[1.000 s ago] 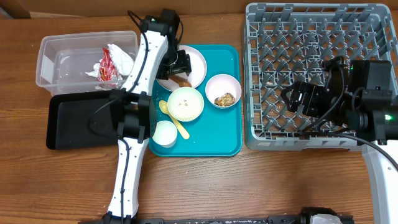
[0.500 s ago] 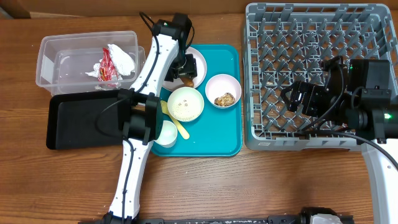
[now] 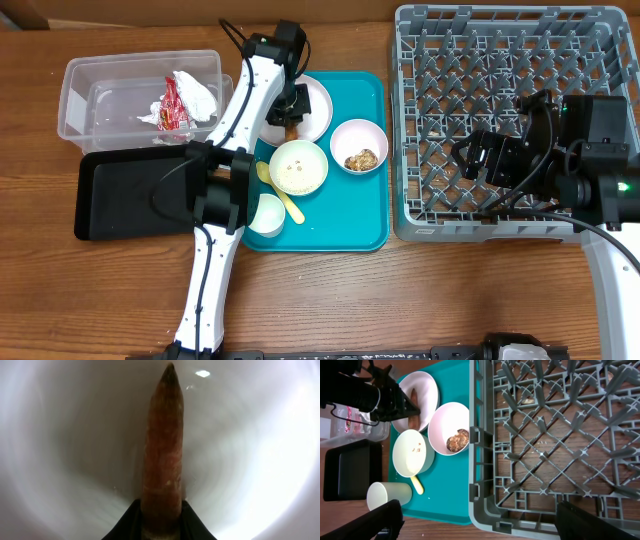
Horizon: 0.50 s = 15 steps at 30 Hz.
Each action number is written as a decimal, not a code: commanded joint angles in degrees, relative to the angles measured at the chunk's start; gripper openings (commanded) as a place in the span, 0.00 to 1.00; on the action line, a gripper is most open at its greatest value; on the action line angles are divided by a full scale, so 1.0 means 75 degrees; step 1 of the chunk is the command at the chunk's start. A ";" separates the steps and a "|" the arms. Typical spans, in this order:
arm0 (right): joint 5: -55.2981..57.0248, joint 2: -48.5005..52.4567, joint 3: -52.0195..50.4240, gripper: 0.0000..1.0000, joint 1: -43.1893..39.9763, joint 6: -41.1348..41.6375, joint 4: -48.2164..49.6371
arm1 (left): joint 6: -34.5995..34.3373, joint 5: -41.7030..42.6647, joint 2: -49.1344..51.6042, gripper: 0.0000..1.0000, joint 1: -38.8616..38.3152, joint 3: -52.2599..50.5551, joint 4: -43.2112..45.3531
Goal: Sort waste into correct bins and load items into the dishwasher
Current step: 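Grasp the brown food scrap on the white plate with the left gripper, then move the scrap left and release it onto the black tray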
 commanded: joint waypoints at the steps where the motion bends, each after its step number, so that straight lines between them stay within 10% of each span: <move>1: -0.0012 0.0009 0.0207 1.00 -0.0058 -0.0009 0.0044 | 0.0437 0.0210 0.0312 0.15 0.0015 0.0883 -0.0344; 15: -0.0015 0.0009 0.0210 1.00 -0.0058 -0.0006 0.0029 | 0.1352 0.0323 -0.1166 0.08 0.0708 0.4884 -0.2728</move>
